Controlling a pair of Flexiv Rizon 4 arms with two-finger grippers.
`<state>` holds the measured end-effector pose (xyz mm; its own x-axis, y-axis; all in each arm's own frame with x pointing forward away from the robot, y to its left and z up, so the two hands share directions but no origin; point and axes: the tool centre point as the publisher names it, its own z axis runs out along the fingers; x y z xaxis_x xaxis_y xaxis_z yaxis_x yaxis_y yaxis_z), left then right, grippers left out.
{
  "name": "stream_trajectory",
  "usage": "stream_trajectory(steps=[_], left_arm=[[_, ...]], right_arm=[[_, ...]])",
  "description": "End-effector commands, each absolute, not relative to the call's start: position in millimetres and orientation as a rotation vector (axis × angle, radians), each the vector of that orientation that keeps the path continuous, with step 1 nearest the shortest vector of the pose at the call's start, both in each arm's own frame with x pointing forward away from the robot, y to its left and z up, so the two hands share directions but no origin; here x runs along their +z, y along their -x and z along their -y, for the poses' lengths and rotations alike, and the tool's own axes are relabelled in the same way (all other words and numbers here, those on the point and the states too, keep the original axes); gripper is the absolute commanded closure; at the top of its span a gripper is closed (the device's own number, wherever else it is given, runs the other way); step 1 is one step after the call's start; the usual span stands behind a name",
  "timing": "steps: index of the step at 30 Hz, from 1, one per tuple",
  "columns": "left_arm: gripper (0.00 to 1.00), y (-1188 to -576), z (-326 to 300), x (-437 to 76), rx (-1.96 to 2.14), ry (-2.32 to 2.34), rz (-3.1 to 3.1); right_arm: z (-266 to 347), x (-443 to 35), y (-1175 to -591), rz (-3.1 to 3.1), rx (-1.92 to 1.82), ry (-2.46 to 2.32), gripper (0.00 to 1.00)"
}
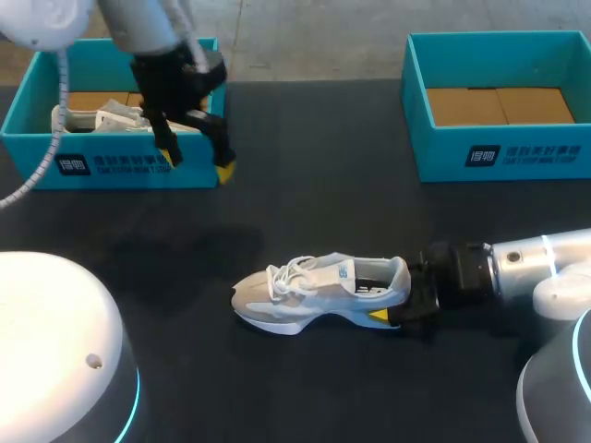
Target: Take the shoe out of the shoebox, open the shoe tongue, remove and reinsert the insole, then place the shoe into the shoebox
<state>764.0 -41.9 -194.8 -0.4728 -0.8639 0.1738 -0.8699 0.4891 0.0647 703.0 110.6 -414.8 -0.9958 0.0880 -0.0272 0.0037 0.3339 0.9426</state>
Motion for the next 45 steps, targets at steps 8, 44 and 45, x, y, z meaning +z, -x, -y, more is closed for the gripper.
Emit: stream_trajectory(steps=[8,44,45], left_arm=[[0.0,-717.7,92.5,-215.3,0.03,-1.942,2.255],[0.0,-686.4,196.1,-269.5,-0.18,-2.016,2.208],[0.0,-686.0,199.3,-271.1,-0.188,-2.032,2.204]], right_arm=[[-112.2,-414.6,-701.5,-2.507,1.765,-0.088,1.0],[-112.2,-414.6,-701.5,-2.507,1.765,-0.088,1.0],[-112.2,-414.6,-701.5,-2.507,1.765,-0.088,1.0]])
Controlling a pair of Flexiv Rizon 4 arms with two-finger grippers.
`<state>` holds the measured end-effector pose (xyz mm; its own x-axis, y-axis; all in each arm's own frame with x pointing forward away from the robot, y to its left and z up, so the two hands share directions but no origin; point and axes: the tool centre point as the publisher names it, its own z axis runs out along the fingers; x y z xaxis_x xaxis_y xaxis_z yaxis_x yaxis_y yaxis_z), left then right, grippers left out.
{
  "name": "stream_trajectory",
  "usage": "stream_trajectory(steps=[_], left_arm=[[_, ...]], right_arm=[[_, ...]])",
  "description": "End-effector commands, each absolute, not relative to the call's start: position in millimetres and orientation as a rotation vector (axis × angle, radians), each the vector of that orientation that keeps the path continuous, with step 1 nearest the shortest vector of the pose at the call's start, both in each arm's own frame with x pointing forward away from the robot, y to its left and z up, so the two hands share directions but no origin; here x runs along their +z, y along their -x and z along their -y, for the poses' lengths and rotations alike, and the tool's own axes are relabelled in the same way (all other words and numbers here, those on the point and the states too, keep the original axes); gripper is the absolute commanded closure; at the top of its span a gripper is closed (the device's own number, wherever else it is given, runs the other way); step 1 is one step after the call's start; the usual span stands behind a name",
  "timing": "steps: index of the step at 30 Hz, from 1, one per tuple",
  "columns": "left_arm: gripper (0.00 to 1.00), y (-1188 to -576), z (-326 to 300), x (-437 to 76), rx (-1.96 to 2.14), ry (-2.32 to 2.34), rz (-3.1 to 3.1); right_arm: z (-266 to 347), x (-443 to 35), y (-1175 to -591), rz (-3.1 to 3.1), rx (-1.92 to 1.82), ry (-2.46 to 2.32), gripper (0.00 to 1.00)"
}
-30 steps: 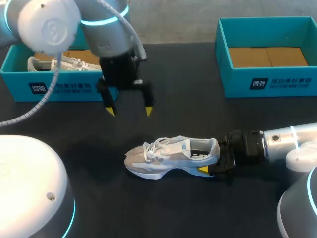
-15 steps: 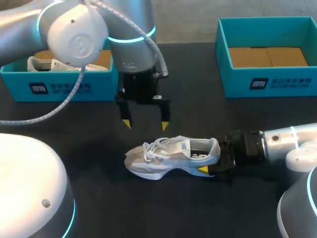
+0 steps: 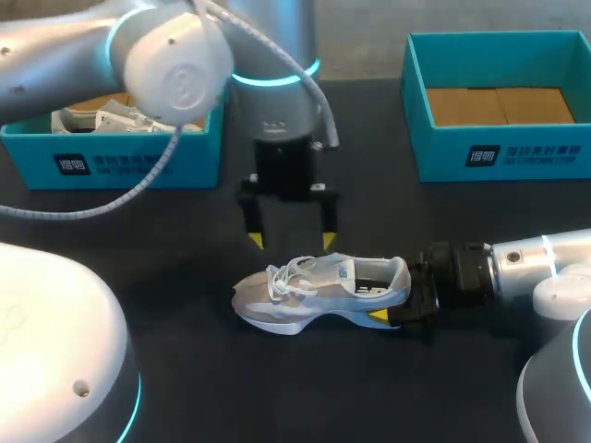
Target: Take the shoe out of the shoebox, open the shoe tongue, remove and reinsert the insole, then place the shoe into the shoebox
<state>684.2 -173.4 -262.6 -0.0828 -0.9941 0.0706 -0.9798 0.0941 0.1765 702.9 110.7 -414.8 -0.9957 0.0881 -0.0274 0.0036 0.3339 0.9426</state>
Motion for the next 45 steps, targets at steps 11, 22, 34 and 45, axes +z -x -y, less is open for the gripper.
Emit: stream_trajectory(steps=[11,22,34,45], left_arm=[[0.0,-678.8,224.2,-287.6,-0.227,-2.121,2.206],[0.0,-678.5,235.5,-304.4,-0.285,-2.173,2.226],[0.0,-681.6,238.2,-323.9,-0.393,-2.215,2.219],[0.0,-680.0,239.4,-333.2,-0.472,-2.252,2.234]], right_arm=[[-112.2,-414.6,-701.5,-2.507,1.765,-0.088,1.0],[-112.2,-414.6,-701.5,-2.507,1.765,-0.088,1.0],[-112.2,-414.6,-701.5,-2.507,1.765,-0.088,1.0],[-112.2,-414.6,-701.5,-2.507,1.765,-0.088,1.0]])
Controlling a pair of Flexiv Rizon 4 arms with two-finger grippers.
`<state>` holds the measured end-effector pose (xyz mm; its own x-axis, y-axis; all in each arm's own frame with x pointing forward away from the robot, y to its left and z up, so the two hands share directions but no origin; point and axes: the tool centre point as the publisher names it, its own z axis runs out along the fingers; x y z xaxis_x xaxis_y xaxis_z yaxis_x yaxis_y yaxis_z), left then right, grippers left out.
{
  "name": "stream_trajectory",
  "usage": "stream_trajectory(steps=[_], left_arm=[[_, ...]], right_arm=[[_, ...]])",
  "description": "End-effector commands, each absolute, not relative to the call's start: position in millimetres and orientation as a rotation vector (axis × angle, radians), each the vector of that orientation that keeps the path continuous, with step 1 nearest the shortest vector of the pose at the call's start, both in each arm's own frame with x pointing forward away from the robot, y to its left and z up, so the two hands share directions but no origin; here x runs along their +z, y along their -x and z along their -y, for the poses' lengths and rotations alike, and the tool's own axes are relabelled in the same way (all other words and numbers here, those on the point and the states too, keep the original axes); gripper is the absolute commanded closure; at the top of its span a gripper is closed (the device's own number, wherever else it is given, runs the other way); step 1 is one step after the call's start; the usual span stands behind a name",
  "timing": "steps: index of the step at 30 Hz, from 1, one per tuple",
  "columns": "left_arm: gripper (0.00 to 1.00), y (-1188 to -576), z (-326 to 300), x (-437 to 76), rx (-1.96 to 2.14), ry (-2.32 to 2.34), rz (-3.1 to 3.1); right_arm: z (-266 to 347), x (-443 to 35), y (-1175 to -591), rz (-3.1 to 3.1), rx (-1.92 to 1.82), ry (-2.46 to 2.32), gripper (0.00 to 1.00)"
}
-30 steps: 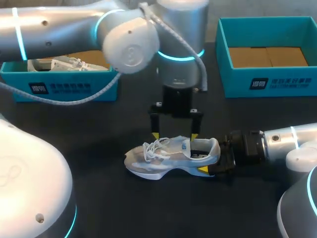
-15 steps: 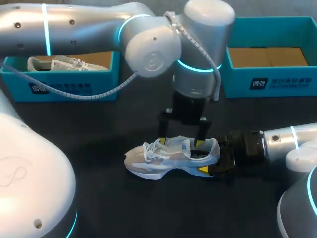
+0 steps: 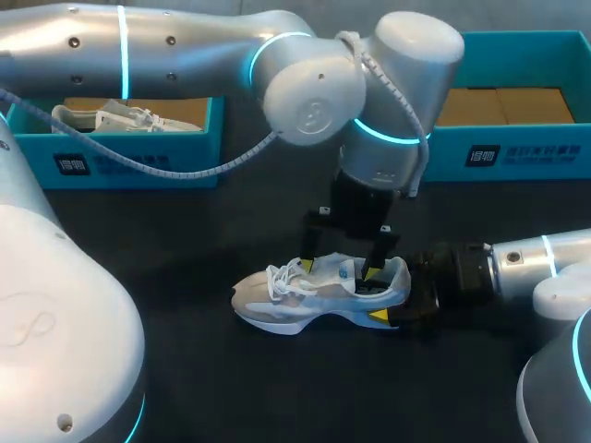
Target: Take the shoe out of the shoebox, open the shoe tongue, remove and reinsert the insole, then place the shoe into the shoebox
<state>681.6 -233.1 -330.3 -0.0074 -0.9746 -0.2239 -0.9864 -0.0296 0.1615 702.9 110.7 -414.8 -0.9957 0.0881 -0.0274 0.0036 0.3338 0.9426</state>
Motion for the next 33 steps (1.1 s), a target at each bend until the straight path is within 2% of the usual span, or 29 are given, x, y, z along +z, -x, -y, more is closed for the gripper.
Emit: stream_trajectory(steps=[1,18,25,27,33], left_arm=[[0.0,-679.4,239.0,-333.9,0.457,2.156,-2.137],[0.0,-678.8,219.0,-334.4,0.487,2.176,-2.073],[0.04,-674.9,209.5,-329.5,0.478,2.178,-2.068],[0.06,-674.6,207.1,-327.9,0.473,2.182,-2.067],[0.27,-674.1,198.4,-322.9,0.447,2.206,-2.068]], right_arm=[[-112.2,-414.6,-701.5,-2.507,1.765,-0.088,1.0],[-112.2,-414.6,-701.5,-2.507,1.765,-0.088,1.0],[-112.2,-414.6,-701.5,-2.507,1.765,-0.088,1.0],[-112.2,-414.6,-701.5,-2.507,1.765,-0.088,1.0],[-112.2,-414.6,-701.5,-2.507,1.765,-0.088,1.0]])
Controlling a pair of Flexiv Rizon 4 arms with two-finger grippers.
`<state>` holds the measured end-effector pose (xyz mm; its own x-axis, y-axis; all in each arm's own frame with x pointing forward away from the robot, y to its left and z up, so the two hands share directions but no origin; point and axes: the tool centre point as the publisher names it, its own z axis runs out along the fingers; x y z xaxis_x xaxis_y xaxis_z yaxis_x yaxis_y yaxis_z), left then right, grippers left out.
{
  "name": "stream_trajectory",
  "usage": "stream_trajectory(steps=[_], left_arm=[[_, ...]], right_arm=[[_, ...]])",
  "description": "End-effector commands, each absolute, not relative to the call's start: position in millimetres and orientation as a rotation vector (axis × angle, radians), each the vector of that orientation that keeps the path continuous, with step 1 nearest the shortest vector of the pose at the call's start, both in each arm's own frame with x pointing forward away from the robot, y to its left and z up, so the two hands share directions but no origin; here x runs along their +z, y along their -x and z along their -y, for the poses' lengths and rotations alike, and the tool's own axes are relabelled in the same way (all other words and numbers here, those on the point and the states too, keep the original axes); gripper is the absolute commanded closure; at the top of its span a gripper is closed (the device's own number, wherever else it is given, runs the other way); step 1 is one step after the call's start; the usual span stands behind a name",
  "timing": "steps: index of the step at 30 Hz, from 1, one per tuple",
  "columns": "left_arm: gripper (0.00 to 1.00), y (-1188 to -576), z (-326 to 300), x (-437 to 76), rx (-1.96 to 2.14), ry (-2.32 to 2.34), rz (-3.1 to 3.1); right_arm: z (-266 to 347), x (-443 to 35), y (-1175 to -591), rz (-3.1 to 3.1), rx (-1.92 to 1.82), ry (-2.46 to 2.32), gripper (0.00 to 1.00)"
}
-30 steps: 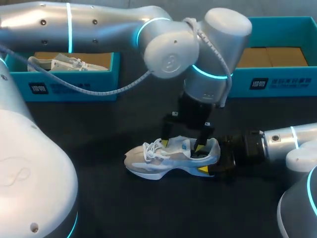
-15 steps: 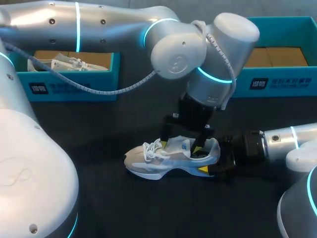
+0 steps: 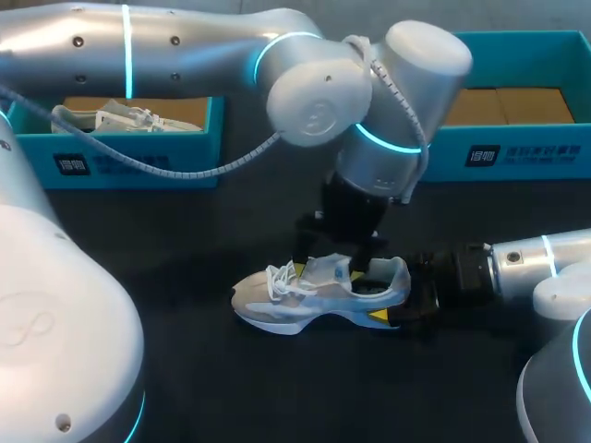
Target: Take the shoe out of the shoebox, open the shoe tongue, remove and reinsert the insole, then place the shoe into the shoebox
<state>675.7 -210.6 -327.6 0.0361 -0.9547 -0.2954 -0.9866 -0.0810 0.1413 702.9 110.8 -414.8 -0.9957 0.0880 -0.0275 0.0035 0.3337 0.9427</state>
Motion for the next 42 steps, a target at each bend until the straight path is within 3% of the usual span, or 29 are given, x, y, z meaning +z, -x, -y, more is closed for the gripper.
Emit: stream_trajectory(steps=[1,6,7,9,11,27,30,32,42], left_arm=[[0.3,-673.7,196.7,-321.5,0.438,2.21,-2.071],[0.33,-671.7,191.7,-316.5,0.408,2.218,-2.078],[0.36,-671.7,190.6,-315.6,0.401,2.222,-2.079],[0.51,-671.8,188.5,-313.8,0.386,2.233,-2.083],[0.55,-672.3,187.0,-313.0,0.373,2.242,-2.088],[0.74,-677.2,179.4,-313.1,0.307,2.299,-2.119],[0.83,-678.3,178.4,-312.9,0.286,2.314,-2.126],[1.0,-679.0,177.1,-312.2,0.262,2.335,-2.133],[1.0,-679.2,158.4,-302.8,0.077,2.44,-2.236]], right_arm=[[-112.2,-414.6,-701.5,-2.507,1.765,-0.088,1.0],[-112.2,-414.6,-701.5,-2.507,1.765,-0.088,1.0],[-112.2,-414.6,-701.5,-2.507,1.765,-0.088,1.0],[-112.2,-414.6,-701.5,-2.507,1.765,-0.088,1.0],[-112.2,-414.6,-701.5,-2.507,1.765,-0.088,1.0],[-112.2,-414.6,-701.5,-2.507,1.765,-0.088,1.0],[-112.2,-414.6,-701.5,-2.507,1.765,-0.088,1.0],[-112.2,-414.6,-701.5,-2.507,1.765,-0.088,1.0],[-112.2,-414.6,-701.5,-2.507,1.765,-0.088,1.0]])
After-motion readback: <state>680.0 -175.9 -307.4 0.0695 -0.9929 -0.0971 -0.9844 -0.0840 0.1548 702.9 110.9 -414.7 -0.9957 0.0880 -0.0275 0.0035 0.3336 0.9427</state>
